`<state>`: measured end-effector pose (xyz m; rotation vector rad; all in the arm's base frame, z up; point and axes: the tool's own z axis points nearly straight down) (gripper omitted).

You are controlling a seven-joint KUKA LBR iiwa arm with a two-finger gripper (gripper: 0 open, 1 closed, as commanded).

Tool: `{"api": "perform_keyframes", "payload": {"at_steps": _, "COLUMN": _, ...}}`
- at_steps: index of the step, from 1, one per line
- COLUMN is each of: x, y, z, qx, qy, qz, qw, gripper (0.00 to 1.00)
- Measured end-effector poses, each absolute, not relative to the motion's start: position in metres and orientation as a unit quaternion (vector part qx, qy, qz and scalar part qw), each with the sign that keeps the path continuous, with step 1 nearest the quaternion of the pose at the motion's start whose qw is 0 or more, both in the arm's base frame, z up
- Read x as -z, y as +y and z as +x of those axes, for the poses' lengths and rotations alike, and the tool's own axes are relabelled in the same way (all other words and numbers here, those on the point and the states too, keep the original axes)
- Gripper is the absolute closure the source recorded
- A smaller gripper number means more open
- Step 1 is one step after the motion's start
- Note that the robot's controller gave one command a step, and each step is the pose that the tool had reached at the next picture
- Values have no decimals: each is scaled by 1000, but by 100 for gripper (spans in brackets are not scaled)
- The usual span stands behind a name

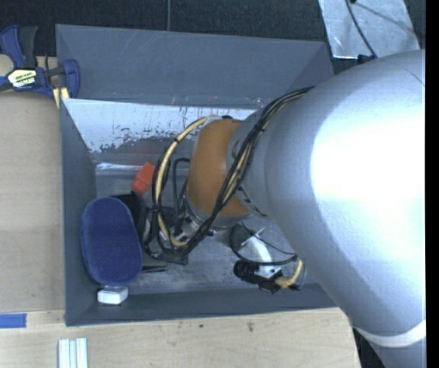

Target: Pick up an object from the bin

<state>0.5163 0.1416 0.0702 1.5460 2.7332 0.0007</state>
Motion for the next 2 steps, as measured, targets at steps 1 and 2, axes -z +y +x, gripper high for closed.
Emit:
{"api": "perform_keyframes", "payload": {"at_steps": 1, "x": -71, "y": 140, "z": 517, "qx": 0, "qy": 870, "qz": 493, "qw": 2, "gripper": 100}}
{"api": "perform_keyframes", "payload": {"at_steps": 2, "x": -83, "y": 140, "z": 518, "qx": -1, "qy": 870, "qz": 492, "qw": 2, "gripper": 100}}
